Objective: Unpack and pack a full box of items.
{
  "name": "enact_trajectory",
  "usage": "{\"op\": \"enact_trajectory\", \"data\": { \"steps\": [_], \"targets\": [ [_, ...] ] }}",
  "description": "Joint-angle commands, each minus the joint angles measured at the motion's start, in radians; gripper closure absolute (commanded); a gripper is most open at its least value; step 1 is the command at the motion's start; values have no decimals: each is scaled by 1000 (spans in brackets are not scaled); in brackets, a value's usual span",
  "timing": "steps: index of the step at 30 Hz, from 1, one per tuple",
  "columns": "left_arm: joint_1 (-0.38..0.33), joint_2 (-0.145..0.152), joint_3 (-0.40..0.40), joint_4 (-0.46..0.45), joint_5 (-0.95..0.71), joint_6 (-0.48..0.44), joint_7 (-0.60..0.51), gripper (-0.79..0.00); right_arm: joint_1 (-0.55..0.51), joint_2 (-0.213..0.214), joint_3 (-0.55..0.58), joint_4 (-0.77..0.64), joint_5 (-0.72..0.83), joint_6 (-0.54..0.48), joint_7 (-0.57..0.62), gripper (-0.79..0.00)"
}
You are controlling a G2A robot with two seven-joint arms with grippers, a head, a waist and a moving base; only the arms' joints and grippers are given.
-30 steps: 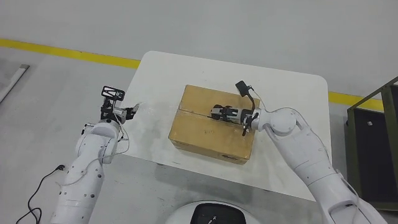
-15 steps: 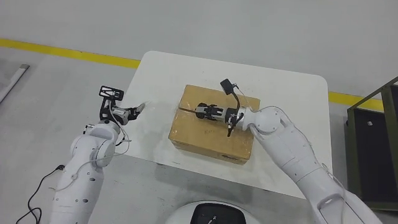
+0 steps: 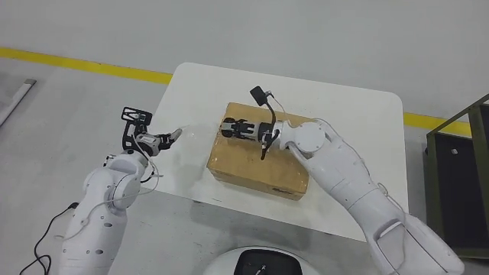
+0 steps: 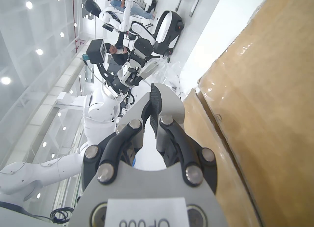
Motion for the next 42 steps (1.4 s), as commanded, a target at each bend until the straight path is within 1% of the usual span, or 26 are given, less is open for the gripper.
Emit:
{"op": "enact_trajectory", "data": {
  "steps": [1, 5, 8, 16, 22, 26, 29, 31, 34, 42],
  "targets": [
    [2, 0, 2, -4, -3, 0, -1, -785, 23, -21, -31, 37, -21, 12, -23, 0],
    [10, 0, 4, -18, -20, -9, -6, -785, 54, -60, -68, 127, -25, 34, -54, 0],
    [18, 2, 0, -28, -36, -32, -22, -785, 70, -85, -83, 186, -19, 42, -71, 0],
    [33, 16, -35, -63, -37, -115, -82, -785, 99, -129, -97, 293, -24, 19, -83, 0],
    [38, 31, -45, -93, 50, -199, -145, -785, 112, -147, -91, 342, -26, 2, -80, 0],
    [46, 40, -53, -124, 70, -266, -172, -785, 119, -155, -85, 369, -33, -6, -82, 0],
    [52, 46, -65, -145, 79, -294, -190, -785, 123, -160, -79, 385, -35, -9, -82, 0],
    [55, 49, -75, -158, 82, -300, -192, -785, 126, -163, -74, 392, -37, -12, -81, 0],
    [56, 51, -95, -170, 45, -284, -188, -785, 130, -166, -67, 406, -39, -14, -83, 0],
    [63, 61, -135, -202, -46, -320, -202, -785, 138, -172, -46, 433, -45, -24, -82, 0]
  ]
}}
